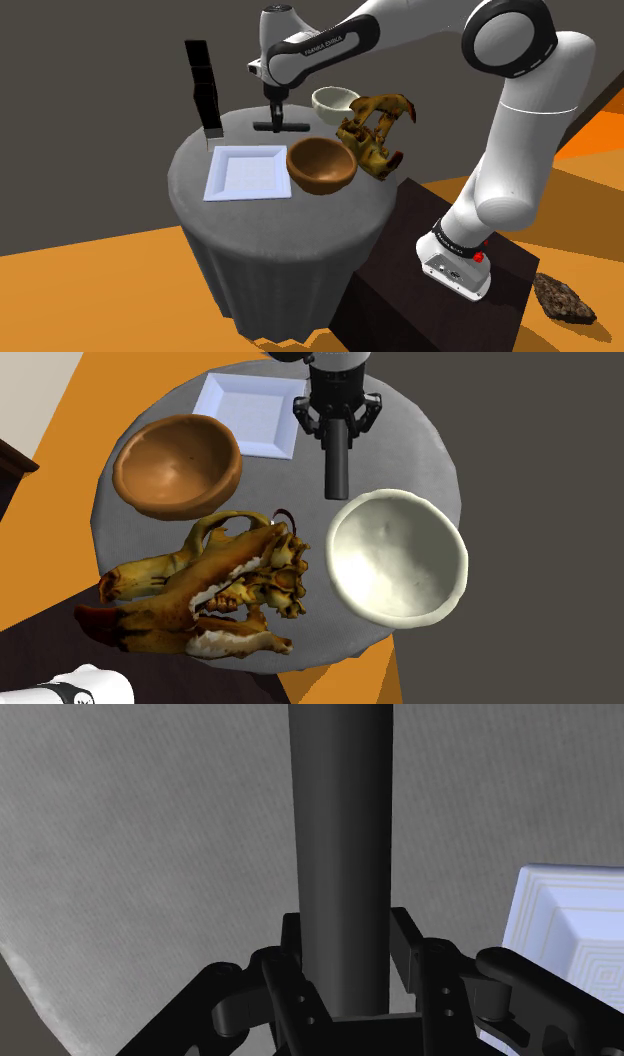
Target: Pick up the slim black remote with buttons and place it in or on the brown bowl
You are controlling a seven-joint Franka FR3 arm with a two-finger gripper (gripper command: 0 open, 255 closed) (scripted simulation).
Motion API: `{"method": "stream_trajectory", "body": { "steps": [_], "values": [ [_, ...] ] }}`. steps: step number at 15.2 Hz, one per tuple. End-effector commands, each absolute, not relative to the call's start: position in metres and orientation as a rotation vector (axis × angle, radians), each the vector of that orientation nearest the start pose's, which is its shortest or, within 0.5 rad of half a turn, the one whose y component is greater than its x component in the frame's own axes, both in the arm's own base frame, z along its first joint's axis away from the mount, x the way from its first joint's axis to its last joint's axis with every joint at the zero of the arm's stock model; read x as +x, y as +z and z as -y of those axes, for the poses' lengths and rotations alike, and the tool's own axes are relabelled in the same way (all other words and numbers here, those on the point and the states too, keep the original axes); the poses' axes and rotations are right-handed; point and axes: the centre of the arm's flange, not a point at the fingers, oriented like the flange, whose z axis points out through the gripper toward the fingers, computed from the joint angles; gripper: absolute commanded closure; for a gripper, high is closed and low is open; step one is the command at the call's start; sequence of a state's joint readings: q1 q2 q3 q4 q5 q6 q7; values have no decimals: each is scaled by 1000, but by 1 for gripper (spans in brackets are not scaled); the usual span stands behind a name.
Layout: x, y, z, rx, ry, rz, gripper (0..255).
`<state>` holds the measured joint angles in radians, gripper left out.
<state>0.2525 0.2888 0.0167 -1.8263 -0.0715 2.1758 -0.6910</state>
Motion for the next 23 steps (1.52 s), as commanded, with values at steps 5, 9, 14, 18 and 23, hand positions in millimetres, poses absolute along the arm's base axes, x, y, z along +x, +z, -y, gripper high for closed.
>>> {"method": "stream_trajectory", "body": {
  "steps": [5, 9, 14, 18, 23],
  "values": [
    [612, 415, -165, -2816, -76, 1535, 255],
    [612, 436, -165, -2816, -76, 1535, 255],
    [612, 463, -165, -2816, -76, 1535, 255],
    [612, 484, -165, -2816, -76, 1535, 255],
    [612, 510, -165, -2816, -76, 1535, 255]
  ]
}}
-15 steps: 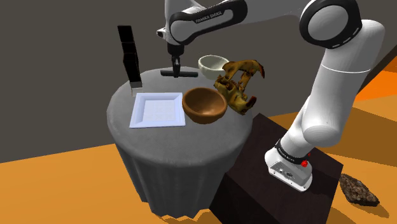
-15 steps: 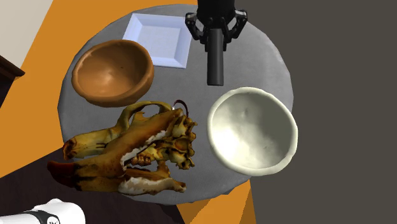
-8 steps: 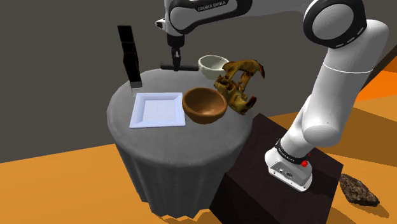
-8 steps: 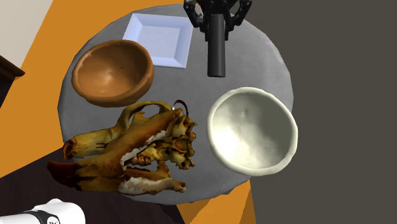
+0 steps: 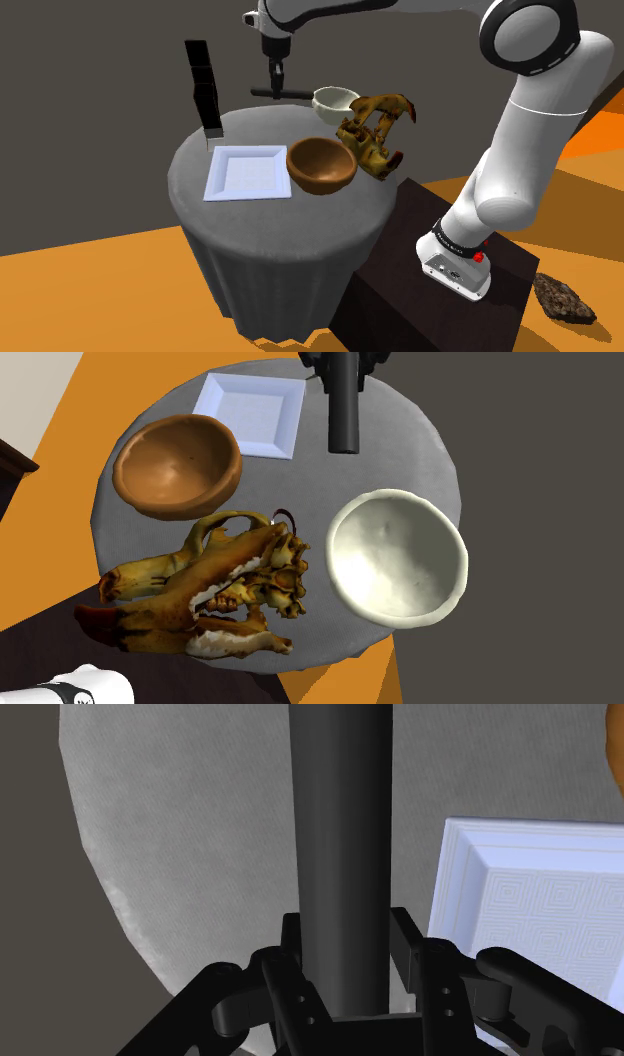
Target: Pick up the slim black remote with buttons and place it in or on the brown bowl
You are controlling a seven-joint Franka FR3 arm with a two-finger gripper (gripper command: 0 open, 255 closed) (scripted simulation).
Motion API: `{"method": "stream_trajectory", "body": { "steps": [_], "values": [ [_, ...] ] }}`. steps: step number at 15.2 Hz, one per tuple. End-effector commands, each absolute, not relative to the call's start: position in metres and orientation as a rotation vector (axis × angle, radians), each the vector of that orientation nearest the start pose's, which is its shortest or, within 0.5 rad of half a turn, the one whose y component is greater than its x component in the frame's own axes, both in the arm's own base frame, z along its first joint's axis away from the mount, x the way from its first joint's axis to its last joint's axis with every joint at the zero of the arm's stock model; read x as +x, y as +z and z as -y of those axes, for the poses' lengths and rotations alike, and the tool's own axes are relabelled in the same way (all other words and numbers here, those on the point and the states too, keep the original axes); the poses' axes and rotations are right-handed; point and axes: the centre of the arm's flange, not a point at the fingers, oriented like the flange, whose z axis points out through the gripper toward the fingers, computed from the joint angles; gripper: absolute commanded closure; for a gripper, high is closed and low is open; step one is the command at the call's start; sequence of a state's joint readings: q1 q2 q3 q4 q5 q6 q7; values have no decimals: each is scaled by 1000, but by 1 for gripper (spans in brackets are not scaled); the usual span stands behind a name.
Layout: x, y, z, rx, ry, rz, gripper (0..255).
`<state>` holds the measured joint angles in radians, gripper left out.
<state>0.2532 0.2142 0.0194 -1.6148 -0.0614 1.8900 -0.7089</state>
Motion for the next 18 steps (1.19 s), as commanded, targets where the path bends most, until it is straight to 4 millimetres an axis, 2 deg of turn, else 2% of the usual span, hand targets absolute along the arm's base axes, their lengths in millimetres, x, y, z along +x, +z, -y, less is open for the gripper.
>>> {"method": "stream_trajectory", "body": {
  "steps": [1, 3, 18],
  "values": [
    [612, 515, -165, -2816, -76, 1535, 255],
    [612, 525, -165, -2816, -76, 1535, 255],
    [422, 517, -220, -2816, -76, 1535, 255]
  ]
}}
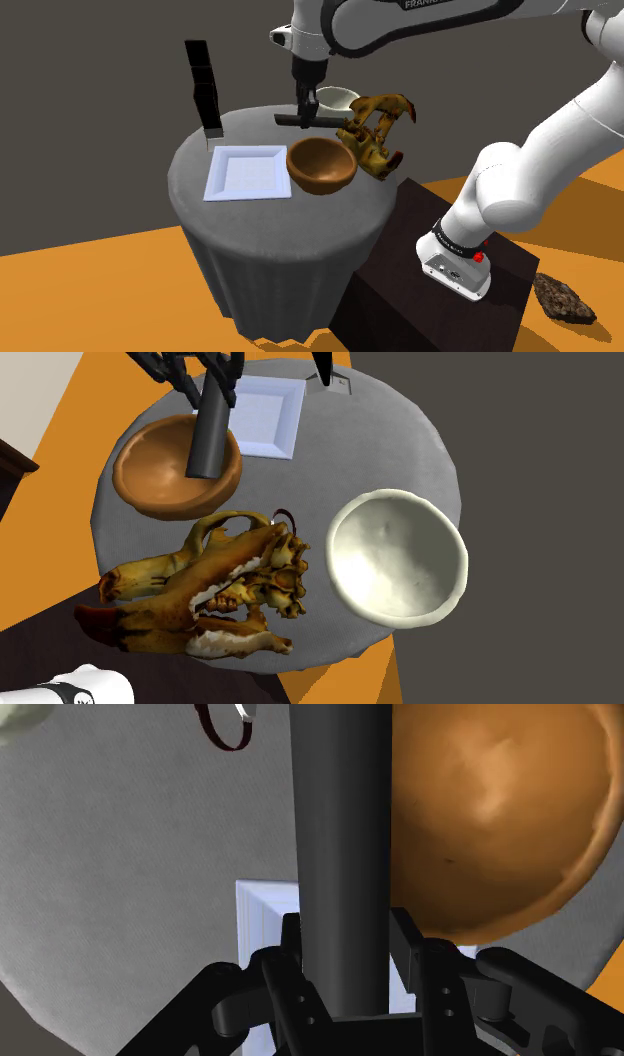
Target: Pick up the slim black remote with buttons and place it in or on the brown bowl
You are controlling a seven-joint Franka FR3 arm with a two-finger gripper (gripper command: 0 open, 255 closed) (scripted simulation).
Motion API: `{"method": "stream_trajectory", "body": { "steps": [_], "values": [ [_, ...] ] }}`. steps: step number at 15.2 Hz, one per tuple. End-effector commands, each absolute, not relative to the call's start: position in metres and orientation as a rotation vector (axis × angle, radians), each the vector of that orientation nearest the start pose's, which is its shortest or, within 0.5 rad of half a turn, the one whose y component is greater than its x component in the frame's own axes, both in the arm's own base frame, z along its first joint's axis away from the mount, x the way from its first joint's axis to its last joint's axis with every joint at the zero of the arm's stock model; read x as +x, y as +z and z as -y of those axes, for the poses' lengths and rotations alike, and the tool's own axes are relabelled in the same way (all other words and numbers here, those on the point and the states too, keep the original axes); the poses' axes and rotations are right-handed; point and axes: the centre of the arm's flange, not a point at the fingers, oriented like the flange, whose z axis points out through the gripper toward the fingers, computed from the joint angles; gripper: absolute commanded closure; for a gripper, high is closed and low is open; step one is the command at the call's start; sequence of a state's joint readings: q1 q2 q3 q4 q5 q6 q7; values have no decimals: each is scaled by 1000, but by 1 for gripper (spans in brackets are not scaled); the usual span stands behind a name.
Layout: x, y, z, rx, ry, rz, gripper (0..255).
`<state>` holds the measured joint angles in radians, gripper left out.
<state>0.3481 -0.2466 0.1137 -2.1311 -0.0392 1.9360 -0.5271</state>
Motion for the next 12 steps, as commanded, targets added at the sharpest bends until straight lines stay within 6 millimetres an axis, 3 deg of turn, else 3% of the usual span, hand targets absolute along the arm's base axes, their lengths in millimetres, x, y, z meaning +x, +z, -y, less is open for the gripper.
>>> {"method": "stream_trajectory", "body": {
  "steps": [1, 5, 12],
  "values": [
    [410, 517, -224, -2816, -76, 1535, 255],
    [360, 515, -238, -2816, -76, 1535, 255],
    [360, 478, -238, -2816, -76, 1535, 255]
  ]
}}
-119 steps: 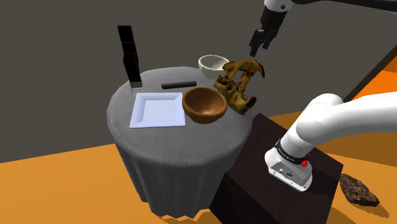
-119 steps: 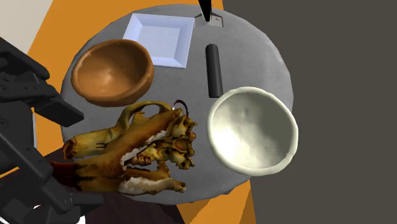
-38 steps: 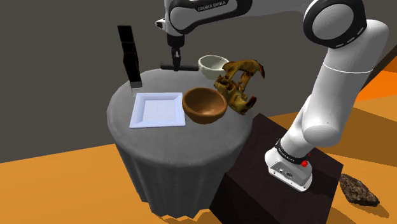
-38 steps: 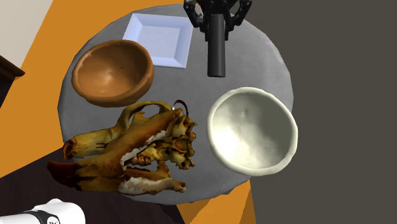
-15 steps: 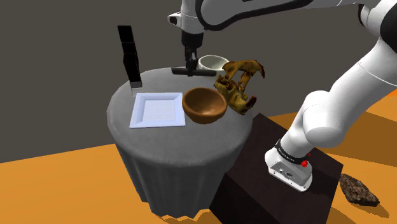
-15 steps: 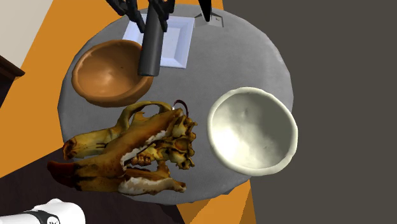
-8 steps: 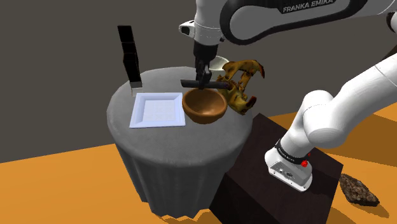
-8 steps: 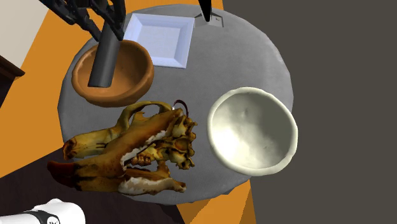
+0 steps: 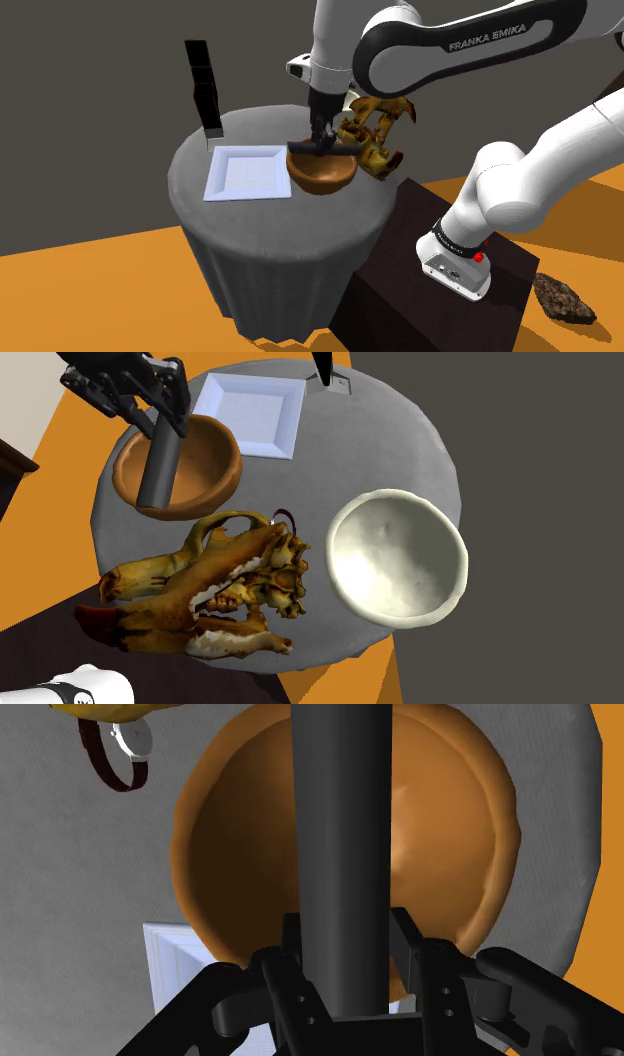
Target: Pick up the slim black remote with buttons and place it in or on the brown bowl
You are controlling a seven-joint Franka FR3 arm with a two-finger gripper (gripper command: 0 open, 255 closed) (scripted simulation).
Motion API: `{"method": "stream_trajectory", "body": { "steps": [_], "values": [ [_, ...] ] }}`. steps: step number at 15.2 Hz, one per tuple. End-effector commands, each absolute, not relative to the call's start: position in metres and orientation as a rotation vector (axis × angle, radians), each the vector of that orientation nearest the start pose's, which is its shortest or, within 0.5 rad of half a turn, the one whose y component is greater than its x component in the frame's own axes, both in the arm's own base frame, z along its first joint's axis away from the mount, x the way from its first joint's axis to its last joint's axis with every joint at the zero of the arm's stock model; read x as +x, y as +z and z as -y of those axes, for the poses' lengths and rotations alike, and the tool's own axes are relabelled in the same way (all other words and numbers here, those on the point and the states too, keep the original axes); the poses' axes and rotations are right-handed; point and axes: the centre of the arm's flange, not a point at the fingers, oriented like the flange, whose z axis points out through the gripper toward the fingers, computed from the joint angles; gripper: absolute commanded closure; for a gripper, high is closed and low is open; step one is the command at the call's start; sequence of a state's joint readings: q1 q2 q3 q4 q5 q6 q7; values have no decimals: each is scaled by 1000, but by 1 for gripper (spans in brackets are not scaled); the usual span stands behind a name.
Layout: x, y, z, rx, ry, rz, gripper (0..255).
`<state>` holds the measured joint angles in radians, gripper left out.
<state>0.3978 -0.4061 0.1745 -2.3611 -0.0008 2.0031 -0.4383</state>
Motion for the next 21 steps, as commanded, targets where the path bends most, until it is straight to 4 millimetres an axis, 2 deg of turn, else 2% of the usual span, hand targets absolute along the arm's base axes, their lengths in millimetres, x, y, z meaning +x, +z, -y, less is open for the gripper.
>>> {"method": "stream_trajectory", "body": {
  "steps": [1, 5, 12, 13, 18, 21],
  "values": [
    [360, 473, -238, -2816, -76, 1535, 255],
    [360, 455, -238, -2816, -76, 1535, 255],
    [360, 455, -238, -2816, -76, 1535, 255],
    [360, 455, -238, -2816, -76, 1535, 0],
    [360, 455, -238, -2816, -76, 1535, 0],
    [358, 494, -240, -2816, -76, 1535, 0]
  ]
}}
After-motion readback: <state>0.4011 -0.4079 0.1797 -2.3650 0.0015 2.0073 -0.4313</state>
